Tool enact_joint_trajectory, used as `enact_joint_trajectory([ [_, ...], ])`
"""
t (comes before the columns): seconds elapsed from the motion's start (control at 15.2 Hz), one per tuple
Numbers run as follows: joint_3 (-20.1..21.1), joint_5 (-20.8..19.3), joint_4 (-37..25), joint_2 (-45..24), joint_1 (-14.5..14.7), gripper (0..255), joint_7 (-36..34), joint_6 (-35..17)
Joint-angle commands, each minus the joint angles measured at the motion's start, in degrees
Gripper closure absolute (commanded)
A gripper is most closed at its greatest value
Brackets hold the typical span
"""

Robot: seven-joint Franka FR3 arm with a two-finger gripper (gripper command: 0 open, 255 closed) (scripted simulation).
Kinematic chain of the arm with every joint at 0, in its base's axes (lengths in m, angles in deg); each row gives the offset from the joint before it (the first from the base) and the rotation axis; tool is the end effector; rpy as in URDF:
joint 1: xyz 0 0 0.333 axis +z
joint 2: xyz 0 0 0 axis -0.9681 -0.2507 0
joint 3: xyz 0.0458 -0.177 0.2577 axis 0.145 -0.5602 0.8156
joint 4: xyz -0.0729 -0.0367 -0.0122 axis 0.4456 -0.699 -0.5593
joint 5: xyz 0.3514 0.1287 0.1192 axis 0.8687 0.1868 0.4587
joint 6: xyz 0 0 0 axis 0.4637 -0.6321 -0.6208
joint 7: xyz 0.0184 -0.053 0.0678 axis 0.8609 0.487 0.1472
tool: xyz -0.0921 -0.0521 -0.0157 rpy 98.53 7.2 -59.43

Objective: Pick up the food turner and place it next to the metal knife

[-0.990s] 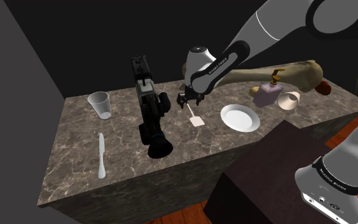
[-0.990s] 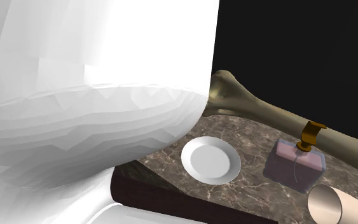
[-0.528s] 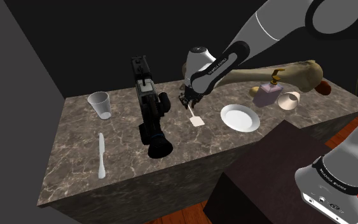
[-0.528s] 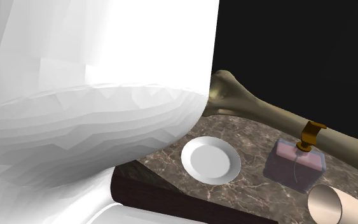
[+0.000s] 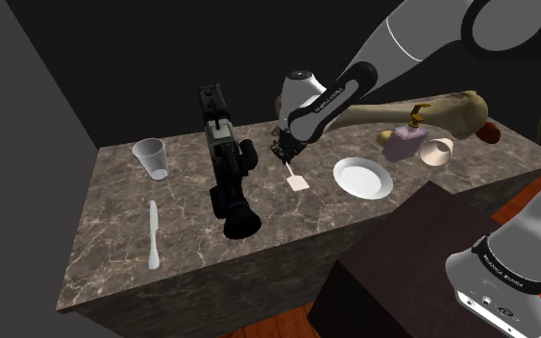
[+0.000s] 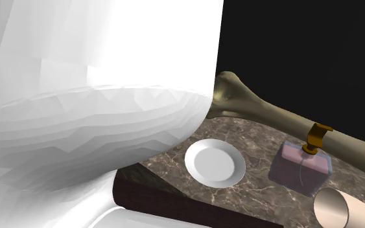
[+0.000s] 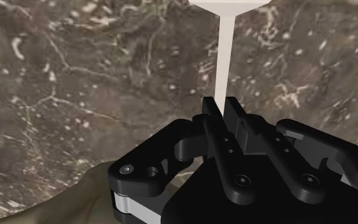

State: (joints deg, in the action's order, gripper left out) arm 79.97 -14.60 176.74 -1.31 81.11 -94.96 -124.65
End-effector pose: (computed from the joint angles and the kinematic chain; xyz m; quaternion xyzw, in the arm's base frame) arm 0.6175 0.1154 0.1606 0.9854 -0.1672 0.0328 0.0054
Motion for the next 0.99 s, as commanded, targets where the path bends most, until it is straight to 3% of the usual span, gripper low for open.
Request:
enact_joint_trajectory([
  [0.0,0.10,0.10,0.17,0.64,-0.07,255,0.08,0.48],
  [0.92,1.40,1.66,1.18,9.08,-0.99,255,1.38,7.89],
])
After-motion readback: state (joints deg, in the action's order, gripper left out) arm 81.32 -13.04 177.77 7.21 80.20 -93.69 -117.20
